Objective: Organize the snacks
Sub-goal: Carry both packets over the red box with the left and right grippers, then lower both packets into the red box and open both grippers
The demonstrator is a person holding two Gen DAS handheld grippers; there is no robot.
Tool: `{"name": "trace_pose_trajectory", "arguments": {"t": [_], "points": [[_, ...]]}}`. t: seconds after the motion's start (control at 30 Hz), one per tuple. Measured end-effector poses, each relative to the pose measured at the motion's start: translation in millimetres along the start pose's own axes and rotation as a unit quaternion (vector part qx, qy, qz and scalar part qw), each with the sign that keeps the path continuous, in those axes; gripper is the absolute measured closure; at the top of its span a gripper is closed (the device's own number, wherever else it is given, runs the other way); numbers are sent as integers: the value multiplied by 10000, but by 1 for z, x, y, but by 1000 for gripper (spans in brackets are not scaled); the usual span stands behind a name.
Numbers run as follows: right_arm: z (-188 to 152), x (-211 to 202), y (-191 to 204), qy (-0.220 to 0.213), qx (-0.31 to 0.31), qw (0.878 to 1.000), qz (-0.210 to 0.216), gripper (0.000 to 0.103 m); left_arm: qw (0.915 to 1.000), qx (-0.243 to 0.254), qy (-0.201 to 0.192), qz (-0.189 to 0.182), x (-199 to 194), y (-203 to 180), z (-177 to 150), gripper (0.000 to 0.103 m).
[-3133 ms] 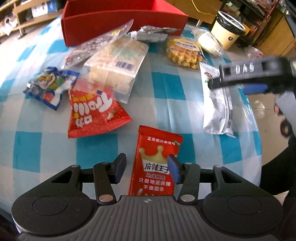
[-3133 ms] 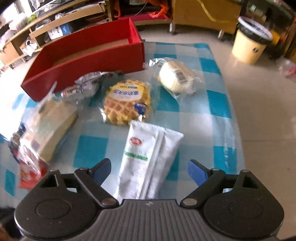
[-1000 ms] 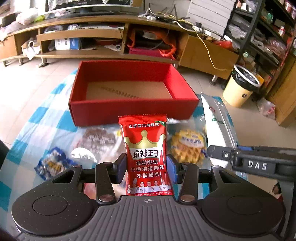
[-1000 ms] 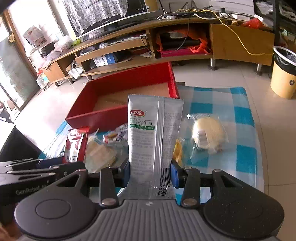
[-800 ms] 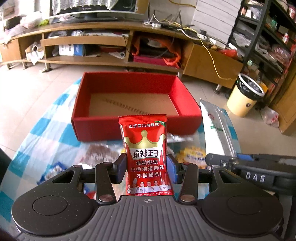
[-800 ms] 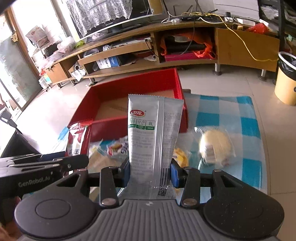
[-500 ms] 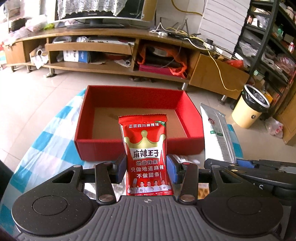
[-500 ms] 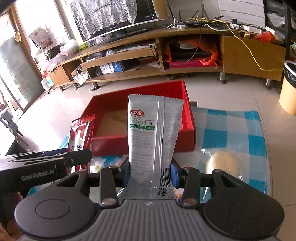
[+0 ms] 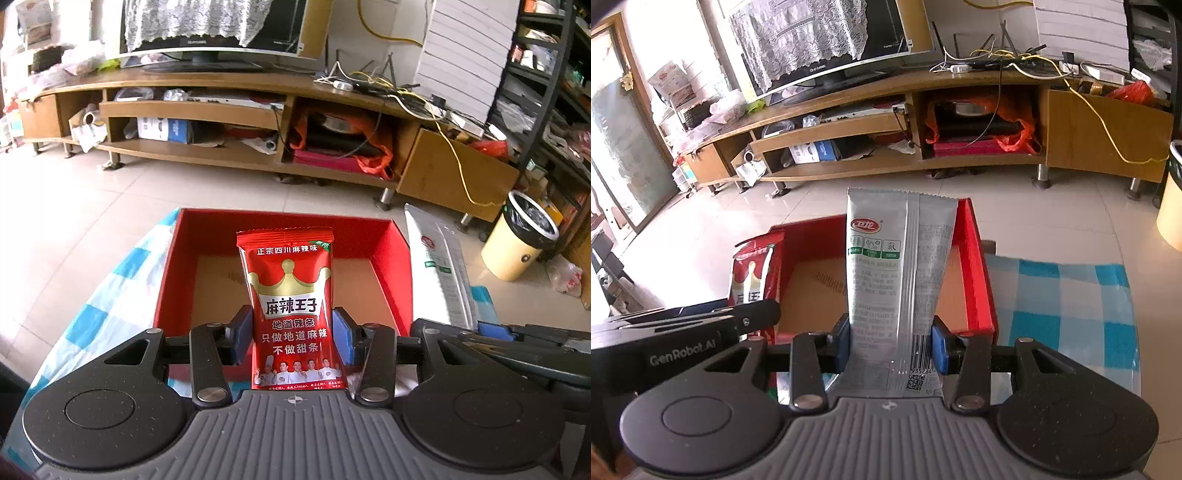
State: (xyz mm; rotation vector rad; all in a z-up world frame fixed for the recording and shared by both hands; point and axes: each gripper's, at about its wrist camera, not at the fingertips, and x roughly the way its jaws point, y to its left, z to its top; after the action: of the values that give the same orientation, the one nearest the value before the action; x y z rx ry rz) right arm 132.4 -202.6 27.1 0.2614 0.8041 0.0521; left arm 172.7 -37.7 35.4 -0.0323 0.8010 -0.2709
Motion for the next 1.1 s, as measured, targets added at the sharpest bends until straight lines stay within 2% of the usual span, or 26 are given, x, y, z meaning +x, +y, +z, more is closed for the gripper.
{"name": "trace_pose_trajectory", "arguments": {"t": [0.47,0.67,0.9,1.1], "points": [[28,35,-5,-34,-34,9999,-112,60,9995,-62,-102,290,31,7,27,49],[36,61,-9,80,-17,9998,-168,60,9991,-115,-66,409,47,13,34,49],[38,92,-12,351,-106,9991,-229,60,9983,-177,105,550,71,22,37,49],[35,112,-14,582,-162,9978,-284,60,9975,3,369,607,86,19,29,49]]}}
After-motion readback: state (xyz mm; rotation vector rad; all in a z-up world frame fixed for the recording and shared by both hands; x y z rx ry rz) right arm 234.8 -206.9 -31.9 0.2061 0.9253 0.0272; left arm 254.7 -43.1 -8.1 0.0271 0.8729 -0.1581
